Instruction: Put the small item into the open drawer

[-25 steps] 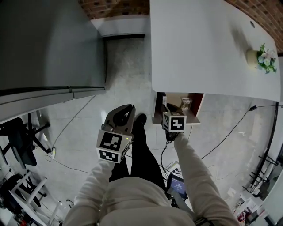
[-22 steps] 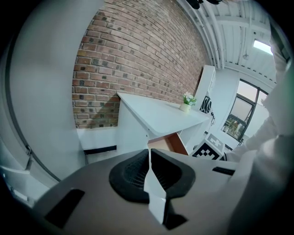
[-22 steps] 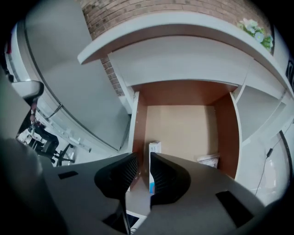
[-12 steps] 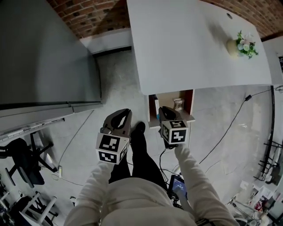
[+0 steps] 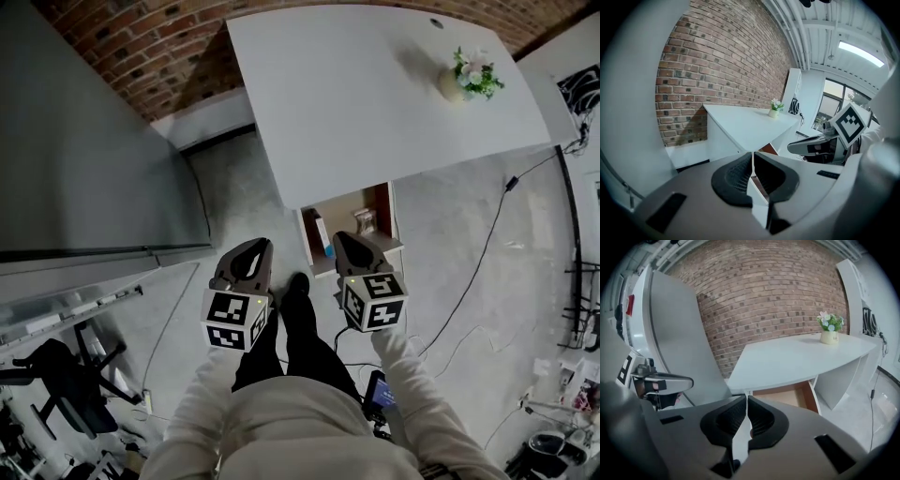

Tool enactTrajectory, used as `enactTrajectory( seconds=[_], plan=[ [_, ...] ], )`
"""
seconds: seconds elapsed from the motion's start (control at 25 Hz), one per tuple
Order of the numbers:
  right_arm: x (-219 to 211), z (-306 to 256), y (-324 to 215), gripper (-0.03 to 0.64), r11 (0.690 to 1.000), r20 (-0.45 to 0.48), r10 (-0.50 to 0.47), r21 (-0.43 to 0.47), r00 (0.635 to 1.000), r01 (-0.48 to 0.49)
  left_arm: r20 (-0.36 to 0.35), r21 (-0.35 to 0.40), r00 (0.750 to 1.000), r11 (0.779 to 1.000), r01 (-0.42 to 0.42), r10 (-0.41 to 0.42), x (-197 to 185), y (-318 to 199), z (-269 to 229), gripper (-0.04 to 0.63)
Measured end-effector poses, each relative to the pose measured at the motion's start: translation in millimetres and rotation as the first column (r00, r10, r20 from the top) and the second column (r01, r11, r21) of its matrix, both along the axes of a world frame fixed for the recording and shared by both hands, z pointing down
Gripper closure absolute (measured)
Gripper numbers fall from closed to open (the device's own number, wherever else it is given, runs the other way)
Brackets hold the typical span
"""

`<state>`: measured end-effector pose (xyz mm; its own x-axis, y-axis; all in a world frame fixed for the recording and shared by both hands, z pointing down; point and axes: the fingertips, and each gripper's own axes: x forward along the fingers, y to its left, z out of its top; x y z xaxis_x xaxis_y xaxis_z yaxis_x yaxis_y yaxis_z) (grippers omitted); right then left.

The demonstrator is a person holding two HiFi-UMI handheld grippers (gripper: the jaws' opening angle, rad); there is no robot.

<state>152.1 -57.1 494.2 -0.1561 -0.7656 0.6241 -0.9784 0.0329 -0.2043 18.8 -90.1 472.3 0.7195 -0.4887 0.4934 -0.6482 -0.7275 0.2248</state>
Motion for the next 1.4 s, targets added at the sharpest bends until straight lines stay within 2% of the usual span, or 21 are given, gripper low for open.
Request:
enactTrajectory(
  seconds=[0.32,0.76,1.4],
  plan=[
    [-3,-58,23,0.584,0.989,-0.004,0.079,0.124,0.997,-0.078,-0.004,0.061,0.998,0.996,-0.06,0.06,-1,1,-24,0.566],
    [-4,-126,59,0.589,0.941,-0.03,0.191,0.289,0.981,-0.175,-0.034,0.153,0.986,0.976,-0.155,0.162,9,10,-61,0.566],
    [-5,-158,99,0.591,0.886,-0.051,0.314,0.374,0.948,-0.274,-0.059,0.267,0.965,0.936,-0.23,0.254,13,18,-107,0.566]
  ],
)
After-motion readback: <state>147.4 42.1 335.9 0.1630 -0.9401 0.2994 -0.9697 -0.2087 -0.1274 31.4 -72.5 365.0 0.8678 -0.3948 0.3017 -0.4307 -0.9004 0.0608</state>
